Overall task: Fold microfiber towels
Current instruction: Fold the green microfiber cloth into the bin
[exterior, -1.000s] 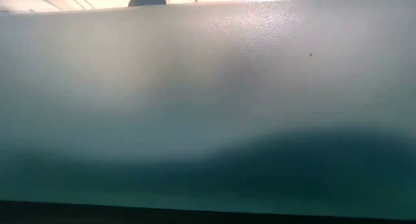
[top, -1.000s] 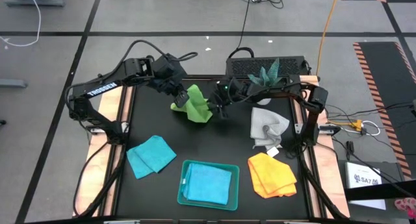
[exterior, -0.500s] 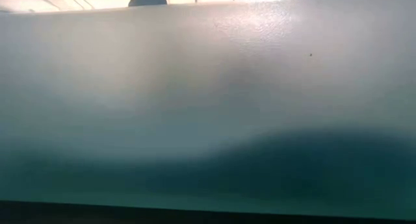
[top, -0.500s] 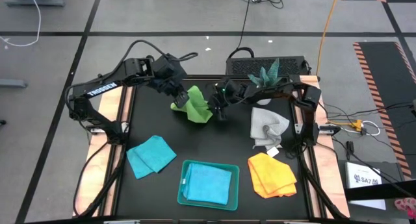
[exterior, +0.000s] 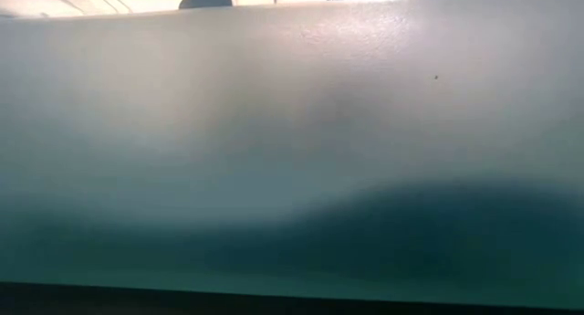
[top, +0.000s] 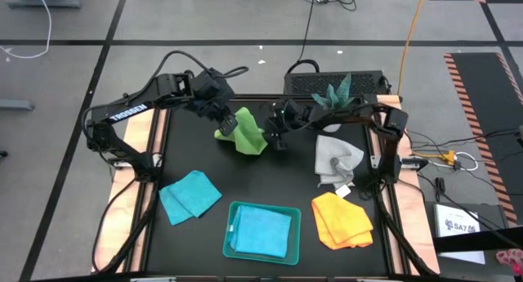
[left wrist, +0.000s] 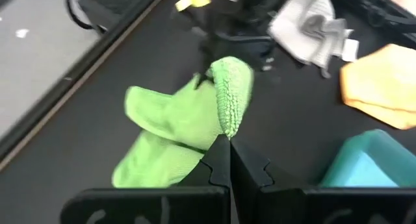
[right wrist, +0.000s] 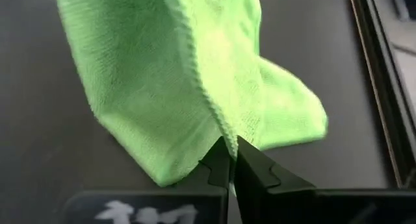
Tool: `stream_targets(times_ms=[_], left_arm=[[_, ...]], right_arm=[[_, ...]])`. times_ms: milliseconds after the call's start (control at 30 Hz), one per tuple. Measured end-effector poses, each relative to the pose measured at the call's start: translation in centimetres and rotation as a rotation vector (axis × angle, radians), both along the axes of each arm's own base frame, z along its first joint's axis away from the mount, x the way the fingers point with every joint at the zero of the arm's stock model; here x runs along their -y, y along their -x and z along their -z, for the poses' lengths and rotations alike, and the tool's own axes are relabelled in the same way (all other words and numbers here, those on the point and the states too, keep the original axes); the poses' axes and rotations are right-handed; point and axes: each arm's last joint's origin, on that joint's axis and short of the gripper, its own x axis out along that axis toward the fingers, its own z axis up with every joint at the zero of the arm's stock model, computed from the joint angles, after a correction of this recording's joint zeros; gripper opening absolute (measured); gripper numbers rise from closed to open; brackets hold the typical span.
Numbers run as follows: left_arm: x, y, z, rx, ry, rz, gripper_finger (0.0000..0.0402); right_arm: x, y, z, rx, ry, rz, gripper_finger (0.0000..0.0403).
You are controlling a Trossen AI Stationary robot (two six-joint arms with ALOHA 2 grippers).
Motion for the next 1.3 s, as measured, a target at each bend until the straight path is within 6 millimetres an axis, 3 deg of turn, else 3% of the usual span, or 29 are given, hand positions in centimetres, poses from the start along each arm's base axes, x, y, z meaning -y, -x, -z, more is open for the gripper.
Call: stream_targets(times_ms=[133, 233, 433, 533, 800, 967, 1133, 1300], left_arm=[[-0.4, -0.1, 0.1, -0.033, -0.085, -0.038, 0.0001], [-0.8, 0.0, 0.1, -0.061, -0.164, -0.07, 0.0001], [-1.6, -0.3, 0.1, -0.056, -0.22, -0.062, 0.0001], [-2.1, -0.6, -0.4, -0.01, -0.286, -0.042, 0.0001], [-5.5, -0.9, -2.5, 0.113, -0.567, -0.022, 0.0001], [-8.1, 0.6, -2.5, 0.085, -0.577, -0.113, 0.0001], [-9.5, 1.4, -2.8, 0.077, -0.612, -0.142, 0.0001], [-10.8, 2.0, -3.0, 0.113, -0.621, -0.105, 0.0001]], right_arm=[[-0.7, 1.6, -2.9, -0.033, 0.007, -0.011, 0.0001], [-1.3, 3.1, -6.2, -0.011, 0.083, -0.004, 0.0001], [-2.3, 7.1, -13.8, 0.137, 0.317, 0.104, 0.0001], [-2.2, 9.0, -16.3, 0.213, 0.359, 0.165, 0.0], [0.3, 11.1, -17.6, 0.263, 0.424, 0.269, 0.0], [2.4, 11.9, -19.0, 0.345, 0.519, 0.336, 0.0], [3.7, 13.1, -21.4, 0.392, 0.557, 0.403, 0.0], [4.1, 13.2, -21.7, 0.413, 0.527, 0.383, 0.0]])
